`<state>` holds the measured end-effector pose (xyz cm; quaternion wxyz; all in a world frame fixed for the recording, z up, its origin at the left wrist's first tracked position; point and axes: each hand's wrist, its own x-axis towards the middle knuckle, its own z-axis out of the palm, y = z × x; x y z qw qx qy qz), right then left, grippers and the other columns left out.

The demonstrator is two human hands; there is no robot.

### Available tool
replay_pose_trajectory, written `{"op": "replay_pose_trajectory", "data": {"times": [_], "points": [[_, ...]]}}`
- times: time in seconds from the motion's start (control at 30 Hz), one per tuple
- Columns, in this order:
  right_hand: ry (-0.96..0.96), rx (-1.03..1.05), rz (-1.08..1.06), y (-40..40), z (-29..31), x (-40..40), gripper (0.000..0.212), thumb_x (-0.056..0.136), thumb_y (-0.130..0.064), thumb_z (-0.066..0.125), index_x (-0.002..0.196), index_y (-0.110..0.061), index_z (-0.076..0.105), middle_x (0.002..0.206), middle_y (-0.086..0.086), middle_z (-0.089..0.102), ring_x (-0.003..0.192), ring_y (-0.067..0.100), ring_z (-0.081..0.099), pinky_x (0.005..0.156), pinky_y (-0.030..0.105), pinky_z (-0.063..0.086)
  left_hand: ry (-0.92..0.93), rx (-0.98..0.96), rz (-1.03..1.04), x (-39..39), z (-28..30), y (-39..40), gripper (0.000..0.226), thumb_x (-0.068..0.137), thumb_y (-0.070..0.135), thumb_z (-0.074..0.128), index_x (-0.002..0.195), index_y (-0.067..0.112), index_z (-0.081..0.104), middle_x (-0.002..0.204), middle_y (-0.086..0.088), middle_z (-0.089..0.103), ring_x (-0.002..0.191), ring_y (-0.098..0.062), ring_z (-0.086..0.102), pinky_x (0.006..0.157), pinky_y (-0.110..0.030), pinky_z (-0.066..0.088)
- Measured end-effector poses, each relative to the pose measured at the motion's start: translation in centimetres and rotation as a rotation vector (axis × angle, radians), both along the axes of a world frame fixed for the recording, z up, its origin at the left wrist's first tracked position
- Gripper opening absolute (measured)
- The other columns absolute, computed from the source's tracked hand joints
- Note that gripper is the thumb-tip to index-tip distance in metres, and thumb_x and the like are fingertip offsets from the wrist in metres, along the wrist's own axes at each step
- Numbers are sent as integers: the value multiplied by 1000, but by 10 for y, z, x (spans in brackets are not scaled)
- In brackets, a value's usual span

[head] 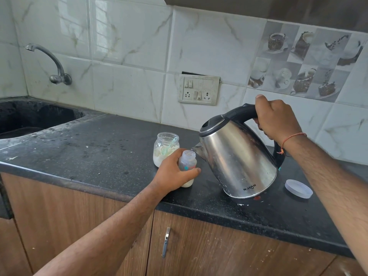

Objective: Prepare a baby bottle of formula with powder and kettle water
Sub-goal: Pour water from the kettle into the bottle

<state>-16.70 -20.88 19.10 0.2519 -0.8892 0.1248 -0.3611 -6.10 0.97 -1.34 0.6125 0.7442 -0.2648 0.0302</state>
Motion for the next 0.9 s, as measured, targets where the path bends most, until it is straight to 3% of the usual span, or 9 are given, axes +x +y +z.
{"op": "replay_pose_trajectory", "data": {"times": [0.17, 0.9], "points": [[-9, 28, 0, -1, -1, -1, 65, 106, -43, 37, 70, 1, 68, 59, 8, 63, 60, 30, 53, 77, 49, 55, -1, -5, -16, 0, 0, 0, 64, 66, 54, 89, 124, 37, 65, 112, 12, 77, 108, -9, 74, 103, -47, 61], [0, -19, 3, 2, 0, 4, 61, 107, -39, 37, 73, 2, 68, 64, 11, 66, 68, 36, 56, 81, 53, 55, -20, 1, -18, 4, -3, -1, 66, 72, 46, 92, 130, 35, 63, 116, 13, 76, 111, -6, 72, 106, -43, 59]]}}
